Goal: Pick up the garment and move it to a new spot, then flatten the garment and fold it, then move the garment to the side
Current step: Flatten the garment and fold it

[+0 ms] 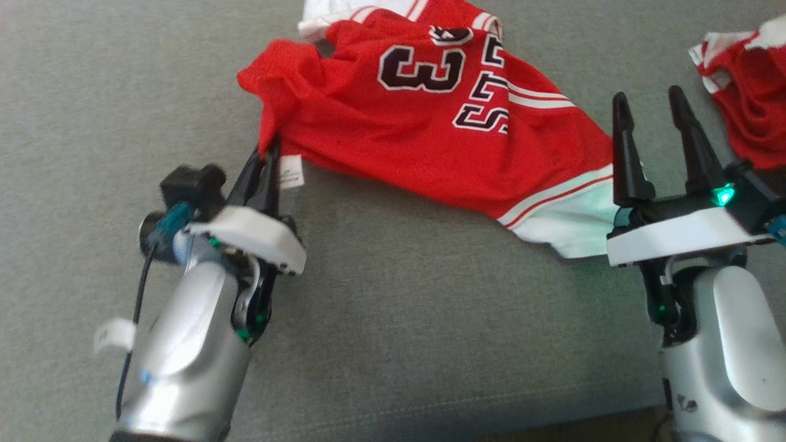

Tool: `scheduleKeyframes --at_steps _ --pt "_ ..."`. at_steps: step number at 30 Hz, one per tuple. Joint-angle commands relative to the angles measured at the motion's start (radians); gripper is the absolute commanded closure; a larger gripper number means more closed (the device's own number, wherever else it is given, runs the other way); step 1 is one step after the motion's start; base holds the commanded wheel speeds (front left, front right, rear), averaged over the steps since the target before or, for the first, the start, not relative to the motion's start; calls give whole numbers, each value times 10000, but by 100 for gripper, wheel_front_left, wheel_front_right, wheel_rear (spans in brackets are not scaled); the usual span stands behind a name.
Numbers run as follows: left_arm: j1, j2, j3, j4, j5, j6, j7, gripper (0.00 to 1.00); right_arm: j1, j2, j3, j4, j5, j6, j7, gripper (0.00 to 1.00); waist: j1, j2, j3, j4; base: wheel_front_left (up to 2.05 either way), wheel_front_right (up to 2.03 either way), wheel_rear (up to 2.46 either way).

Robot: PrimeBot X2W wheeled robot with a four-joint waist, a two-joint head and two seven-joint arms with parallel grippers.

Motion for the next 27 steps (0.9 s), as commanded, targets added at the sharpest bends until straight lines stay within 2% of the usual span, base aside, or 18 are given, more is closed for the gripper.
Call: scheduleKeyframes --at_steps 1,7,11,14,21,27 --pt "324 356 457 -715 135 143 -53 100 145 81 101 -419 84 -9 -58 0 0 0 -160 240 0 0 0" --pt "1870 598 1150 -2458 300 621 -53 100 345 82 -59 -573 121 -9 -15 0 0 0 -220 553 0 0 0" --pt "2652 655 1482 -2620 236 751 -54 100 381 82 -16 -607 157 -9 29 0 0 0 -137 609 0 0 0" --pt "2861 592 1637 -2445 176 760 -54 0 390 83 -9 -610 152 -9 36 0 0 0 -101 627 0 0 0" --pt "3069 476 1897 -2424 227 702 -54 0 478 83 -70 -606 126 -9 51 0 0 0 -175 701 0 0 0" --pt "3779 460 2074 -3190 394 626 -54 0 588 83 -29 -596 211 -9 11 0 0 0 -299 707 0 0 0"
